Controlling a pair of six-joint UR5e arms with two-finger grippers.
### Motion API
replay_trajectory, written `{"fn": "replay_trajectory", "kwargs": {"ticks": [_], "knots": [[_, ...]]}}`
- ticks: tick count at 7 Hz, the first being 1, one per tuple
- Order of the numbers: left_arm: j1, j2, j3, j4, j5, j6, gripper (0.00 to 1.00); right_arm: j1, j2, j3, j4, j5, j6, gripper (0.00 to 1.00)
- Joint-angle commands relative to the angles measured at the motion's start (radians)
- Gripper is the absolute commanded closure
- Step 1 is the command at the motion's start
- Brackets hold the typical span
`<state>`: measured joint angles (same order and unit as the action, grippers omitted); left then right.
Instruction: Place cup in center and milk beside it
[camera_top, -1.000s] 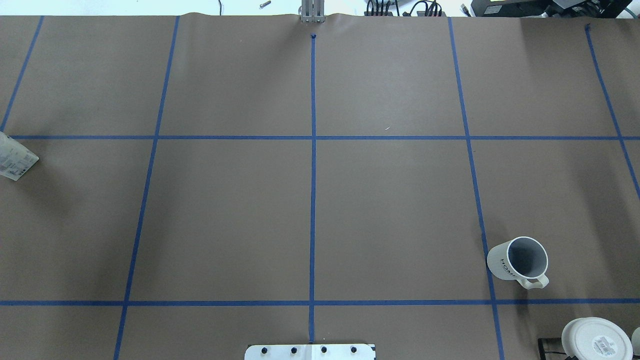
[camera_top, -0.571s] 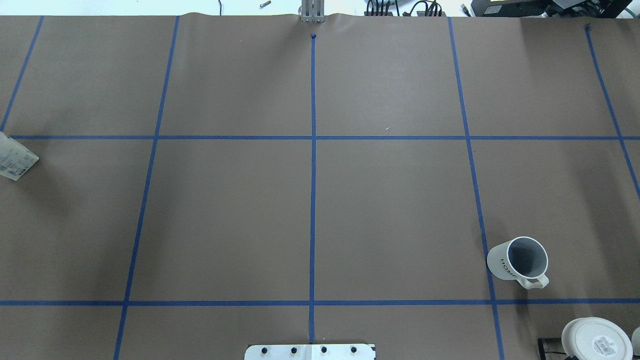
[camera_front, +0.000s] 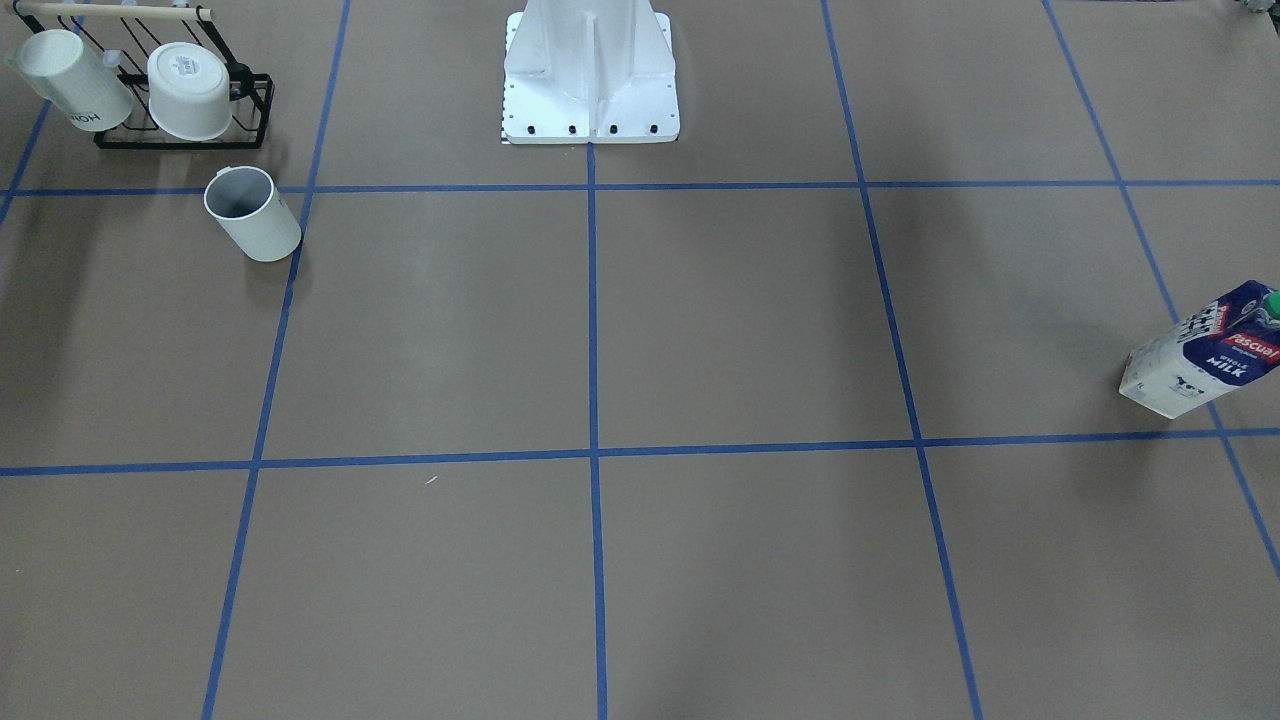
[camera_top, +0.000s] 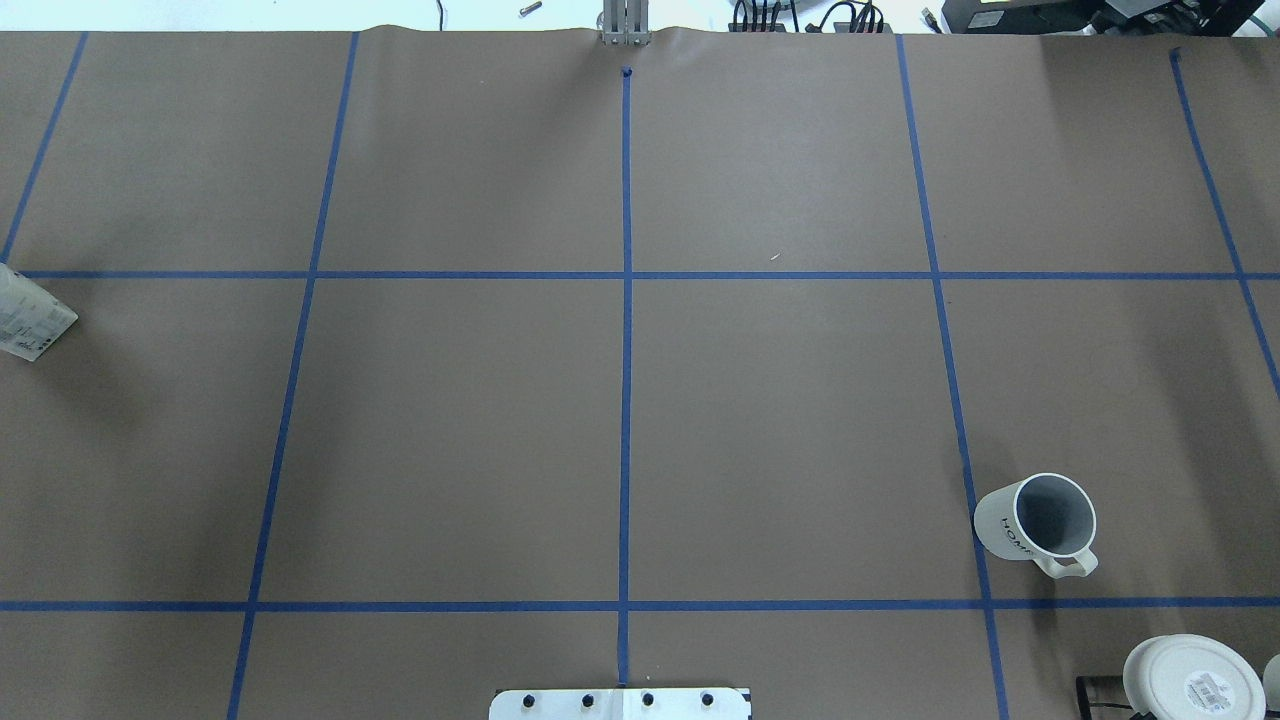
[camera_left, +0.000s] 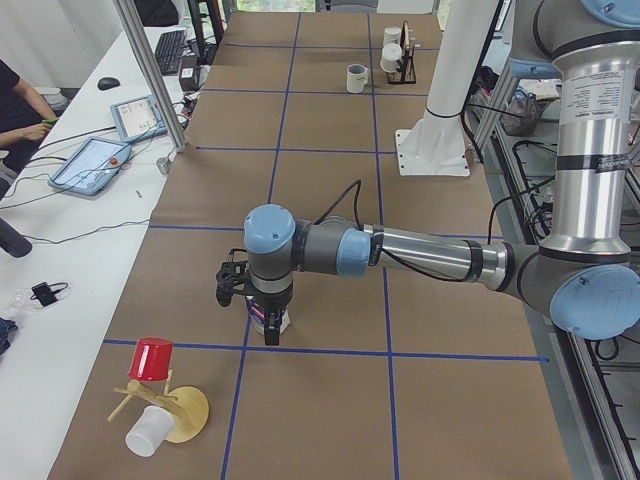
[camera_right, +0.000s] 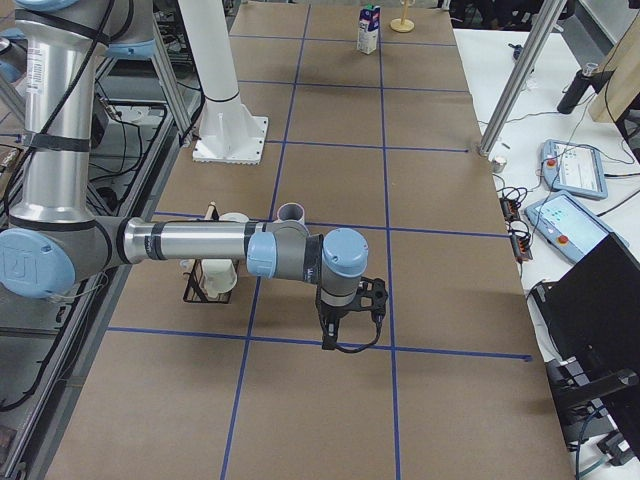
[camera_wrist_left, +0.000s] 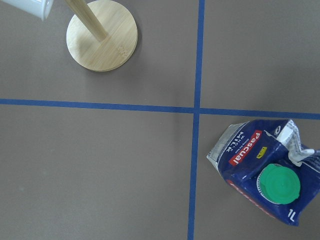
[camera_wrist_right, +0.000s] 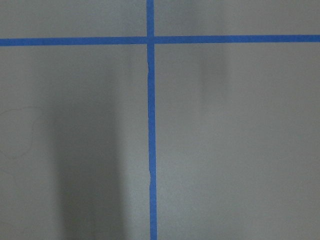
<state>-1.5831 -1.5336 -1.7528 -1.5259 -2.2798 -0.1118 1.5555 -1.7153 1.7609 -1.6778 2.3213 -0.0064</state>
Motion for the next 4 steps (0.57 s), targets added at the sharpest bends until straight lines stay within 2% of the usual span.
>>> {"fn": "replay_trajectory", "kwargs": {"ticks": [1,4], "knots": [[0.000,0.000,-0.019,0.000,-0.001,-0.002,0.01,0.000,0.003,0.006,0.001,0.013,0.005,0.00],[0.000,-0.003,-0.014,-0.008,-0.001,-0.008,0.01,0.000,0.037,0.026,0.001,0.024,-0.006,0.00]]}}
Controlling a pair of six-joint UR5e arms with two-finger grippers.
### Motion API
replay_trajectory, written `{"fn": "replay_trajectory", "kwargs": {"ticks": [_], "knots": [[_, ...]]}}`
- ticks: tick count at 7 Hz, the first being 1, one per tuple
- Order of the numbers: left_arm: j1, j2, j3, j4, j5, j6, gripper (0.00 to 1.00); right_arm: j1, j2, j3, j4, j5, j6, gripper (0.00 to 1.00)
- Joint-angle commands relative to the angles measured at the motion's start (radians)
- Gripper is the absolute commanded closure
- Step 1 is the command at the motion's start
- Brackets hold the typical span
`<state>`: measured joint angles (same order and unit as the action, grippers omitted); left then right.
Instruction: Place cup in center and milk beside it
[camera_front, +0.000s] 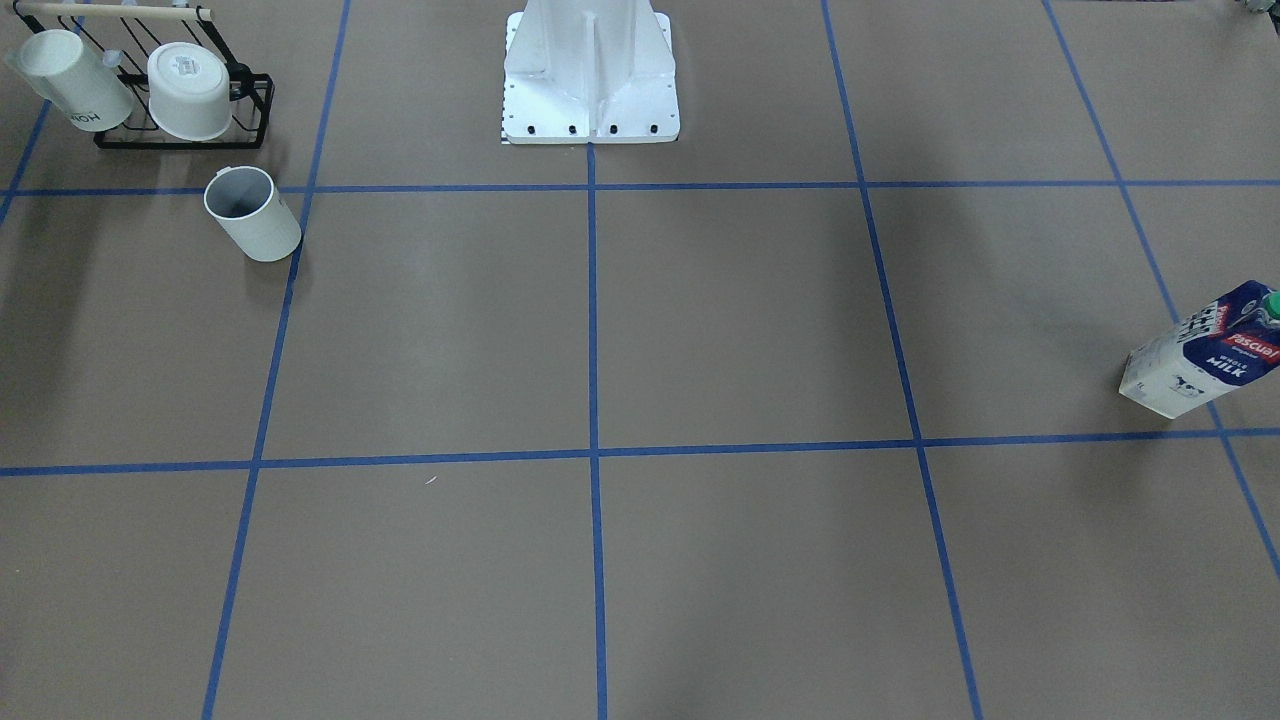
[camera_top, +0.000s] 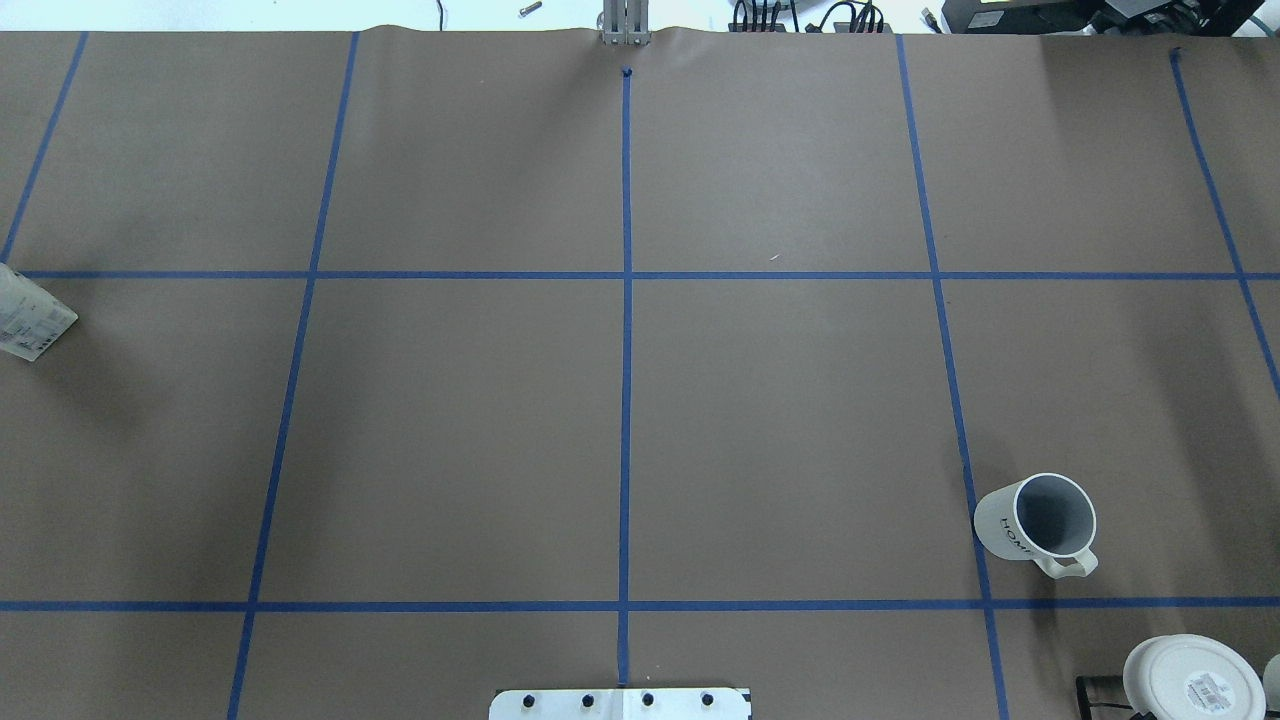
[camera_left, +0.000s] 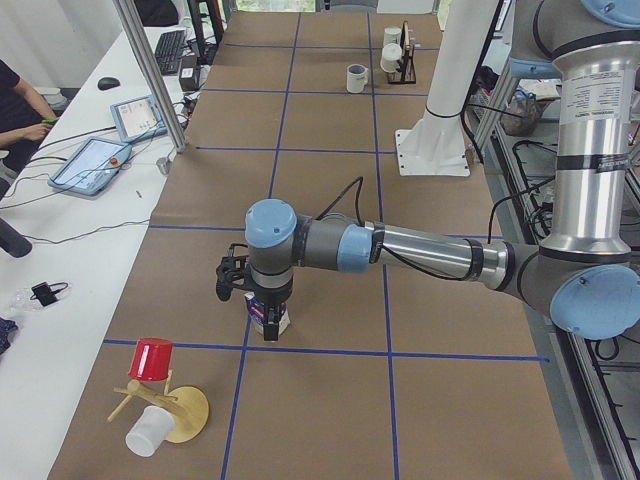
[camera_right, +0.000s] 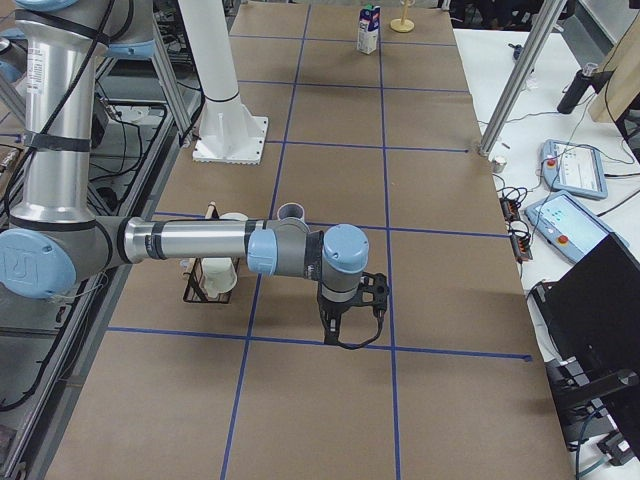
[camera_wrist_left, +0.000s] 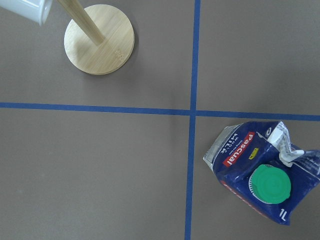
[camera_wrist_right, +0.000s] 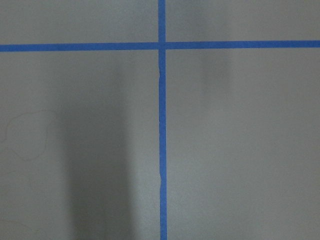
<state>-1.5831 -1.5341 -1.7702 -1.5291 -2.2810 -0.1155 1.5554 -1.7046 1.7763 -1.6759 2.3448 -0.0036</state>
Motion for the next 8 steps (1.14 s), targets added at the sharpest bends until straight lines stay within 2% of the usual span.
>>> {"fn": "replay_trajectory", "kwargs": {"ticks": [1,2,3,4,6,7,8], "knots": [[0.000,-0.033,0.002,-0.032,0.001,-0.006,0.01,-0.002,0.045,0.008,-0.001,0.005,0.002,0.00],[0.002,-0.038,0.003,-0.042,0.003,-0.007,0.01,-0.005,0.043,0.009,0.007,0.020,-0.004,0.00],[0.029,-0.062,0.021,-0.033,0.012,-0.028,0.01,-0.026,0.048,0.012,0.072,0.052,-0.004,0.00],[0.032,-0.061,0.023,-0.032,0.012,-0.027,0.01,-0.041,0.046,0.008,0.228,0.092,0.002,0.00],[0.031,-0.052,0.025,-0.040,0.000,-0.018,0.01,-0.144,0.072,0.029,0.341,0.178,0.001,0.00],[0.031,-0.054,0.025,-0.034,0.000,-0.018,0.01,-0.246,0.077,0.064,0.398,0.163,0.007,0.00],[0.031,-0.060,0.023,-0.040,0.001,-0.016,0.01,-0.334,0.101,0.099,0.403,0.104,0.029,0.00]]}}
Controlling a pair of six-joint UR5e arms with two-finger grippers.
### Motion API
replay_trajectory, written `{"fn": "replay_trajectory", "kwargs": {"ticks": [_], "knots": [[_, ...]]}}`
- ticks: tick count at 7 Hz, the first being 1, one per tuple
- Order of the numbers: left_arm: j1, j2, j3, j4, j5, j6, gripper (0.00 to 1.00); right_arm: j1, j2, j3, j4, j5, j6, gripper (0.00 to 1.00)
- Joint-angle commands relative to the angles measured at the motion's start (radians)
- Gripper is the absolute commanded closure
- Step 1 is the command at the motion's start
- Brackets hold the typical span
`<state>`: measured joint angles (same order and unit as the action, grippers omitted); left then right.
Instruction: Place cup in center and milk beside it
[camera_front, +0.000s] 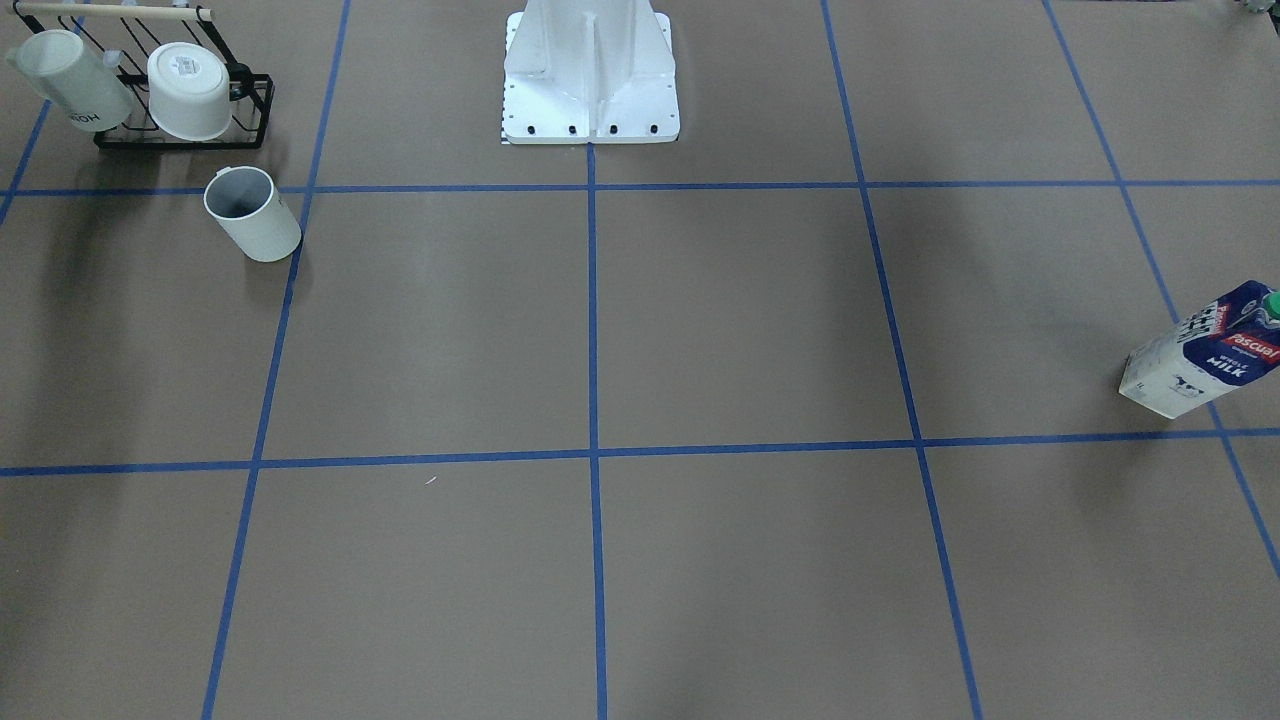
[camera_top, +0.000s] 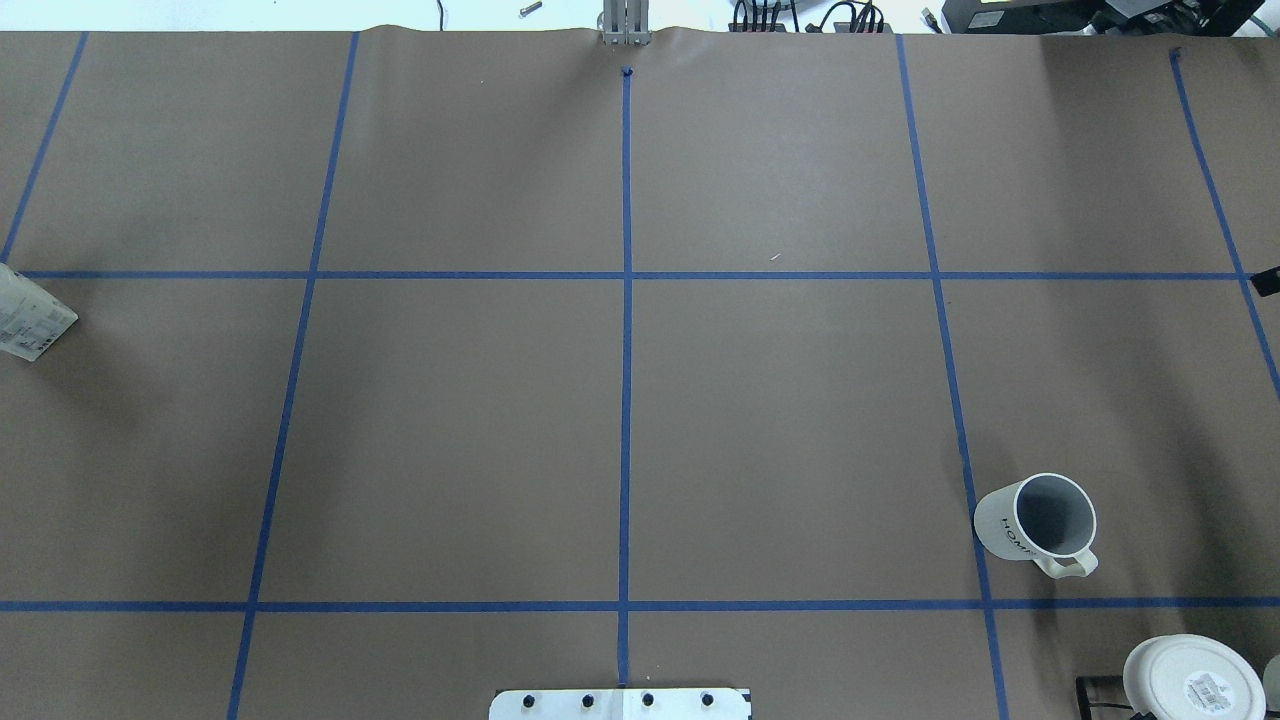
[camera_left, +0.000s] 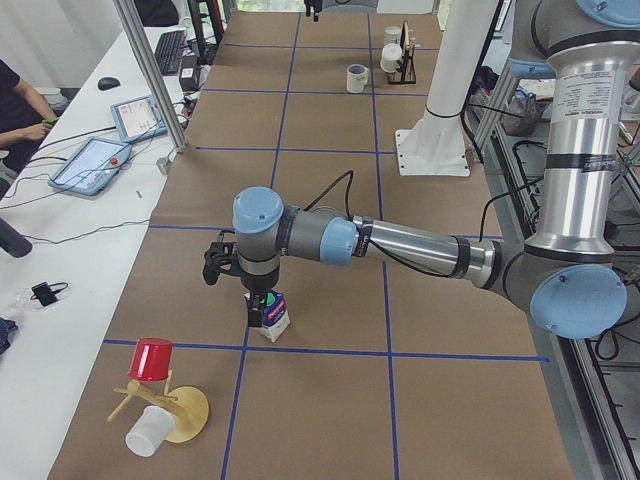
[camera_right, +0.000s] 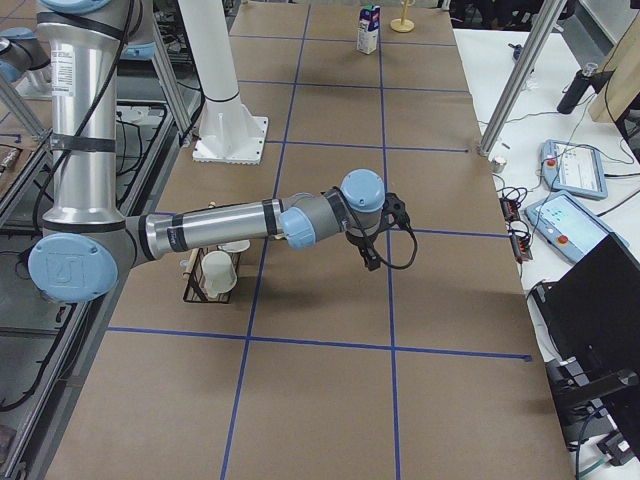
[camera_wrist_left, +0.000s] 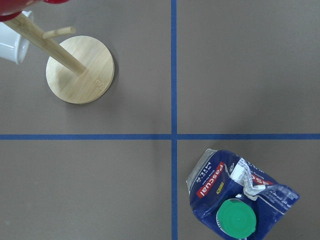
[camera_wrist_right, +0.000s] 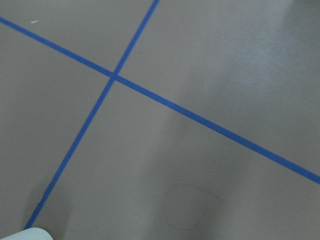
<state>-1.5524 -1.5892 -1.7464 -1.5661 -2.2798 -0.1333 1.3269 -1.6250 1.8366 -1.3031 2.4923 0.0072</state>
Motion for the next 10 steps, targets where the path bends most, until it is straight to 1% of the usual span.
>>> {"fn": "replay_trajectory", "kwargs": {"ticks": [1,2,4,5,6,7,10], "knots": [[0.000,0.003,-0.002,-0.008,-0.001,0.000,0.01,-0.203,0.023,0.077,0.025,-0.106,0.083,0.00],[0.000,0.003,0.001,-0.006,-0.001,0.000,0.01,-0.257,0.020,0.084,0.025,-0.131,0.099,0.00],[0.000,0.003,0.001,-0.003,-0.003,-0.006,0.01,-0.339,-0.031,0.169,0.028,-0.168,0.099,0.00],[0.002,0.003,0.002,-0.003,-0.001,-0.006,0.01,-0.423,-0.033,0.184,0.028,-0.220,0.100,0.00],[0.002,0.002,0.008,-0.003,-0.001,-0.003,0.01,-0.481,-0.033,0.184,0.027,-0.268,0.112,0.00],[0.002,0.002,0.013,-0.003,-0.003,-0.003,0.01,-0.508,-0.039,0.182,0.022,-0.273,0.129,0.00],[0.002,0.002,0.013,-0.003,-0.003,-0.006,0.01,-0.538,-0.082,0.184,0.022,-0.270,0.128,0.00]]}}
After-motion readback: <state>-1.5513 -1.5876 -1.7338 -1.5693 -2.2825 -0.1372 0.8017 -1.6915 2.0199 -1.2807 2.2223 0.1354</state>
